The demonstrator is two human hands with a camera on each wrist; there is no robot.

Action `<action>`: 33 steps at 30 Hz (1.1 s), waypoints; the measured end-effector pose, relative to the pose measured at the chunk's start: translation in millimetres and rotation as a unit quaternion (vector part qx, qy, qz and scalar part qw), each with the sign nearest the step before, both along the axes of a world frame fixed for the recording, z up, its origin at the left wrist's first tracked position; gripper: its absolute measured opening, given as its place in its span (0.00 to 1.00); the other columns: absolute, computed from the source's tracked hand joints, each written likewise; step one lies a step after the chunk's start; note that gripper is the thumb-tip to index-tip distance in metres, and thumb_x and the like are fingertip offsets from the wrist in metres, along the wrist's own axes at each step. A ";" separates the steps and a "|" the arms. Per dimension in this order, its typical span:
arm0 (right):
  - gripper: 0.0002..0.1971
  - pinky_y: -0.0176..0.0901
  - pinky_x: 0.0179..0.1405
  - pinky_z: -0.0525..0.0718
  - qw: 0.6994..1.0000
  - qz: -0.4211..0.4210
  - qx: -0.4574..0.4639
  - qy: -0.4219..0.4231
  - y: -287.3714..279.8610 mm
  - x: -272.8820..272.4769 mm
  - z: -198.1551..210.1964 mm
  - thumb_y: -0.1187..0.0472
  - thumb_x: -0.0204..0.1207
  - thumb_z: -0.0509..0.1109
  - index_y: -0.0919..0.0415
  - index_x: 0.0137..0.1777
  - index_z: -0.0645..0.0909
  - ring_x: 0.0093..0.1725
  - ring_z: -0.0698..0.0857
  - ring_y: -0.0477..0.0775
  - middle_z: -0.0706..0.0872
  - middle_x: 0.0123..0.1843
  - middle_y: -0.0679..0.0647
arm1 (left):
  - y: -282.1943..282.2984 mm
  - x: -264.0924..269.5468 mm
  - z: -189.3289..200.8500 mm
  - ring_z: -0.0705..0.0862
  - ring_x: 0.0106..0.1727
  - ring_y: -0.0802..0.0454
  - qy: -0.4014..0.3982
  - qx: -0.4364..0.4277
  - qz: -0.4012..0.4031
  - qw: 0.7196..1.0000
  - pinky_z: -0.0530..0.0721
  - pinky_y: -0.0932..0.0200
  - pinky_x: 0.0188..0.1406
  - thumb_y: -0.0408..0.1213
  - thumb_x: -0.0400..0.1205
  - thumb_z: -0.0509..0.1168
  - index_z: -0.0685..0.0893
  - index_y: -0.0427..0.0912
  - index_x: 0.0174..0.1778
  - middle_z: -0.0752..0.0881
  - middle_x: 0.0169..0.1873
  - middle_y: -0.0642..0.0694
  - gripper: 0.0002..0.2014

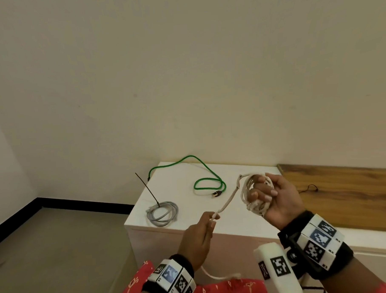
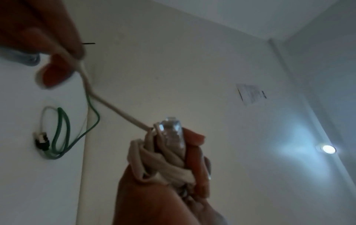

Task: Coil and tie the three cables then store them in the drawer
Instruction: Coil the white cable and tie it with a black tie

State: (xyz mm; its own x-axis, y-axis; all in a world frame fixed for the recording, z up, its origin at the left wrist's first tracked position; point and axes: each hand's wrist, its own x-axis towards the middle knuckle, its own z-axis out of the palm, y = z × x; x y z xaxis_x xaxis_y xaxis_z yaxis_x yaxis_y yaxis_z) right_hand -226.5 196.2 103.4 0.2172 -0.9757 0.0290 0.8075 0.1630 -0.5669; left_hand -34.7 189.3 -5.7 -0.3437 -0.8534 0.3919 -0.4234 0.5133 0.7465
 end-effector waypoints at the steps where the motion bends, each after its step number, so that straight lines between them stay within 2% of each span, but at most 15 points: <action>1: 0.12 0.38 0.22 0.83 0.999 -0.022 -0.008 -0.024 -0.4 -0.2 2.0 0.63 0.45 0.78 0.61 0.23 0.76 0.13 0.69 0.46 0.68 0.12 0.51 | 2.0 -0.7 0.3 0.69 0.22 0.58 -0.033 -0.010 0.001 0.999 0.69 0.59 0.29 0.59 0.78 0.42 0.75 0.51 0.59 0.68 0.18 0.54 0.25; 4: 0.06 0.39 0.30 0.86 0.994 -0.086 -0.042 -0.050 -2.1 0.2 8.5 0.58 0.58 0.70 0.60 0.25 0.79 0.18 0.72 0.46 0.71 0.17 0.47 | 8.7 -4.2 2.4 0.77 0.30 0.49 -0.166 -0.023 -0.014 0.986 0.74 0.55 0.36 0.45 0.86 0.47 0.68 0.49 0.68 0.78 0.27 0.51 0.16; 7: 0.16 0.40 0.37 0.88 0.987 -0.146 -0.057 -0.017 -2.6 5.1 6.5 0.52 0.76 0.56 0.59 0.33 0.78 0.21 0.73 0.46 0.72 0.20 0.47 | 21.5 -12.0 12.0 0.85 0.52 0.40 -0.274 -0.036 -0.028 0.961 0.78 0.48 0.55 0.39 0.86 0.49 0.63 0.48 0.73 0.87 0.52 0.43 0.18; 10: 0.19 0.46 0.45 0.84 0.971 -0.200 -0.065 0.118 -3.8 14.2 -2.8 0.52 0.84 0.47 0.59 0.39 0.73 0.20 0.74 0.46 0.73 0.19 0.46 | 27.6 -20.8 19.9 0.84 0.56 0.37 -0.321 -0.082 -0.054 0.942 0.79 0.44 0.52 0.39 0.86 0.51 0.63 0.44 0.74 0.85 0.60 0.42 0.19; 13: 0.17 0.48 0.43 0.78 0.926 -0.233 -0.104 0.280 -2.7 21.4 -11.1 0.55 0.84 0.49 0.61 0.42 0.74 0.23 0.76 0.45 0.74 0.20 0.45 | 25.4 -14.6 21.5 0.88 0.37 0.49 -0.331 -0.180 -0.095 0.921 0.81 0.59 0.28 0.44 0.81 0.51 0.69 0.45 0.63 0.90 0.42 0.49 0.16; 15: 0.15 0.48 0.42 0.78 0.891 -0.246 -0.132 0.359 -1.9 24.5 -16.2 0.57 0.84 0.50 0.61 0.41 0.75 0.25 0.76 0.46 0.74 0.22 0.47 | 23.3 -9.5 20.1 0.84 0.24 0.59 -0.330 -0.236 -0.089 0.910 0.76 0.68 0.15 0.47 0.78 0.54 0.72 0.49 0.53 0.87 0.28 0.55 0.11; 17: 0.15 0.46 0.42 0.79 0.851 -0.246 -0.161 0.435 -1.0 26.6 -20.9 0.59 0.84 0.51 0.61 0.41 0.76 0.27 0.76 0.49 0.73 0.25 0.51 | 19.8 -9.0 20.8 0.82 0.22 0.59 -0.321 -0.317 -0.081 0.889 0.75 0.67 0.12 0.47 0.79 0.55 0.73 0.49 0.50 0.86 0.26 0.56 0.09; 19: 0.14 0.36 0.37 0.78 0.804 -0.222 -0.199 0.515 0.0 27.9 -26.4 0.59 0.84 0.52 0.60 0.41 0.76 0.29 0.76 0.50 0.74 0.27 0.53 | 19.7 -6.8 31.5 0.79 0.20 0.59 -0.298 -0.384 -0.055 0.872 0.73 0.66 0.12 0.46 0.81 0.53 0.73 0.49 0.48 0.84 0.24 0.55 0.07; 21: 0.13 0.28 0.31 0.75 0.751 -0.159 -0.229 0.598 0.6 30.0 -32.0 0.59 0.84 0.52 0.59 0.41 0.75 0.28 0.74 0.45 0.75 0.29 0.52 | 17.1 -5.5 38.8 0.78 0.20 0.59 -0.255 -0.418 -0.021 0.872 0.71 0.65 0.13 0.46 0.85 0.49 0.73 0.50 0.45 0.83 0.24 0.54 0.10; 23: 0.14 0.30 0.33 0.76 0.701 -0.070 -0.233 0.671 1.5 31.5 -36.0 0.59 0.84 0.52 0.56 0.37 0.74 0.28 0.74 0.42 0.74 0.32 0.51 | 12.3 -2.7 45.9 0.79 0.20 0.58 -0.212 -0.409 0.011 0.888 0.71 0.64 0.14 0.48 0.86 0.45 0.73 0.50 0.42 0.83 0.23 0.54 0.14; 24: 0.16 0.38 0.36 0.79 0.687 -0.031 -0.230 0.689 2.4 32.0 -36.3 0.57 0.84 0.52 0.56 0.35 0.73 0.30 0.75 0.44 0.74 0.33 0.51 | 9.7 -0.7 48.8 0.80 0.20 0.58 -0.192 -0.395 0.021 0.898 0.71 0.64 0.15 0.50 0.86 0.44 0.72 0.49 0.42 0.83 0.23 0.53 0.15; 25: 0.18 0.50 0.41 0.80 0.690 0.004 -0.223 0.688 2.9 32.1 -36.0 0.55 0.84 0.52 0.58 0.33 0.73 0.31 0.77 0.48 0.76 0.32 0.52 | 7.2 2.1 50.4 0.79 0.20 0.58 -0.172 -0.375 0.027 0.911 0.71 0.65 0.16 0.52 0.85 0.45 0.72 0.49 0.40 0.83 0.23 0.53 0.16; 27: 0.23 0.61 0.48 0.83 0.744 0.064 -0.193 0.637 3.6 30.6 -33.9 0.50 0.84 0.50 0.62 0.32 0.75 0.25 0.79 0.49 0.78 0.23 0.51 | 2.3 8.1 50.3 0.76 0.21 0.57 -0.132 -0.313 0.036 0.940 0.68 0.68 0.18 0.58 0.82 0.49 0.71 0.50 0.37 0.81 0.21 0.53 0.18; 30: 0.27 0.52 0.42 0.86 0.803 0.151 -0.142 0.559 9.2 32.0 -26.8 0.42 0.79 0.50 0.62 0.32 0.77 0.17 0.75 0.45 0.75 0.15 0.47 | -5.3 12.7 44.6 0.70 0.22 0.58 -0.074 -0.211 0.061 0.973 0.62 0.72 0.22 0.62 0.74 0.58 0.74 0.48 0.32 0.72 0.18 0.56 0.20; 33: 0.24 0.41 0.31 0.85 0.797 0.210 -0.136 0.550 12.1 32.8 -23.7 0.42 0.76 0.58 0.61 0.30 0.77 0.14 0.70 0.45 0.70 0.13 0.46 | -10.4 6.5 45.5 0.72 0.23 0.60 0.015 -0.083 0.035 0.996 0.66 0.70 0.25 0.61 0.67 0.60 0.71 0.54 0.27 0.74 0.17 0.57 0.15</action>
